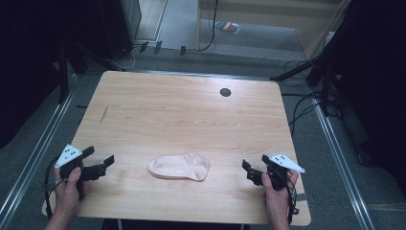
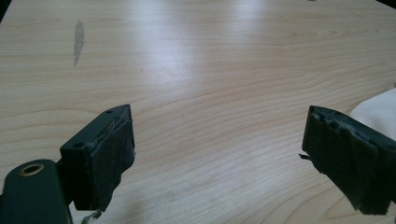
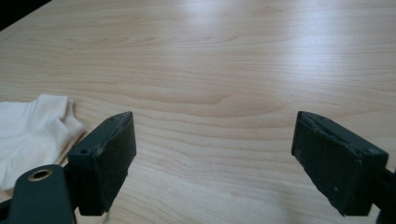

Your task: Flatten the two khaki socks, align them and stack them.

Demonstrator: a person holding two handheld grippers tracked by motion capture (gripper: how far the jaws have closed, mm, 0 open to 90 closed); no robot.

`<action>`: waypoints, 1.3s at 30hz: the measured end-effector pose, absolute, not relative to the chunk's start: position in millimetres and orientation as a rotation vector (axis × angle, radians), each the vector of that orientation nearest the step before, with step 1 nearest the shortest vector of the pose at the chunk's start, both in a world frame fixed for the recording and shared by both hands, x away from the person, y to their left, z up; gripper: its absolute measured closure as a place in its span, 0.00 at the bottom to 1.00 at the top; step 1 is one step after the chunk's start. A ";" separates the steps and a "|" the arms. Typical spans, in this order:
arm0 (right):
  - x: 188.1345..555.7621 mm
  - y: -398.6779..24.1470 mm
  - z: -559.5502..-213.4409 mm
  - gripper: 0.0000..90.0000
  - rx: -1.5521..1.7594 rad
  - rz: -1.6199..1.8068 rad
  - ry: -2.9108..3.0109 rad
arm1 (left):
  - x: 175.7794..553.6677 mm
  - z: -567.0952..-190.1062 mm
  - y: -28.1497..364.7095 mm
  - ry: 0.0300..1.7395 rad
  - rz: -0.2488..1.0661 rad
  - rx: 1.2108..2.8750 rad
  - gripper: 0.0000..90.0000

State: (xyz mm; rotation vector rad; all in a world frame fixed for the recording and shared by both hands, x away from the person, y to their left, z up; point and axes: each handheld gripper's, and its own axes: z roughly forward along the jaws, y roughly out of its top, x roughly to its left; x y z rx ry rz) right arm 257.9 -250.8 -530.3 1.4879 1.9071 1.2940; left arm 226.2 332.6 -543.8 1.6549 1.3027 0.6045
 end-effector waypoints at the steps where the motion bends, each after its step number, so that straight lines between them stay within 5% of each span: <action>1: 257.3 -253.7 -531.2 0.16 1.495 1.287 1.910 | 225.4 -544.2 333.9 1.308 0.618 1.656 0.11; 39: 222.8 -324.6 -549.5 0.16 1.626 1.176 1.829 | 202.2 -551.8 372.1 1.381 0.673 1.639 0.11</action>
